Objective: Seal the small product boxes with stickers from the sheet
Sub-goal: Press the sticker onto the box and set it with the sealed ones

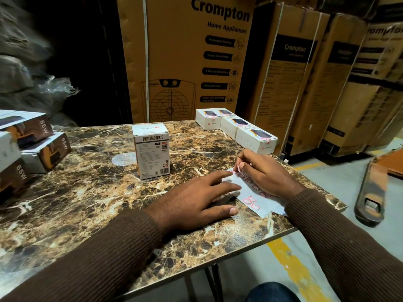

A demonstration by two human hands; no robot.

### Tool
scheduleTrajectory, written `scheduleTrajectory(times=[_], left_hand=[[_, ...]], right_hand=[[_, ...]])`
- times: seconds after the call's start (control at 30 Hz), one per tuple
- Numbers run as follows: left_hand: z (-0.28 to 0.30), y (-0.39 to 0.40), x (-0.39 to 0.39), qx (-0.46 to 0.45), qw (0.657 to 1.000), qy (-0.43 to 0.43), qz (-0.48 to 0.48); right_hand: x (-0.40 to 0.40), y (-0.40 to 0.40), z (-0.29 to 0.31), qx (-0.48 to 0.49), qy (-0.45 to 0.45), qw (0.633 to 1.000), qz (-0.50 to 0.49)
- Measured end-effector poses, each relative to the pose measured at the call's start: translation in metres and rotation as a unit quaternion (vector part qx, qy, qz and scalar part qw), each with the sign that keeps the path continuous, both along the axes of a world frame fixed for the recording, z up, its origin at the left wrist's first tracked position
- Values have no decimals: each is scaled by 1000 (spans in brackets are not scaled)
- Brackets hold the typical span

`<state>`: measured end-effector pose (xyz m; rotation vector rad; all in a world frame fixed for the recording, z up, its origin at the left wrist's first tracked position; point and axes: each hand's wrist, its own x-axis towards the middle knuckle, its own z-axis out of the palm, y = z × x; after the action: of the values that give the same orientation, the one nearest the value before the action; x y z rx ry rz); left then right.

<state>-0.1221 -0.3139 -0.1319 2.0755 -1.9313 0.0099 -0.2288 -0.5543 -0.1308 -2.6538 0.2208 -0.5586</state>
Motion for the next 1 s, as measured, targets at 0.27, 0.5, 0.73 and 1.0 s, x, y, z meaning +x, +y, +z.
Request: scheduleTrajectory(times=[0.27,0.5,0.73,1.0], left_hand=[[27,31,32,-218,974,-56,32],[57,106,109,-350,916,-67,185],[48,100,120,-305,937,-13,169],[41,96,125,-341,923,-4,180]], right_hand=[[-3,16,24,-48,-2,998,42],[9,37,49,-1,-13,998,59],[63,106,73,-3,-100,987,127],[119,145,79,-16,-155,982,110]])
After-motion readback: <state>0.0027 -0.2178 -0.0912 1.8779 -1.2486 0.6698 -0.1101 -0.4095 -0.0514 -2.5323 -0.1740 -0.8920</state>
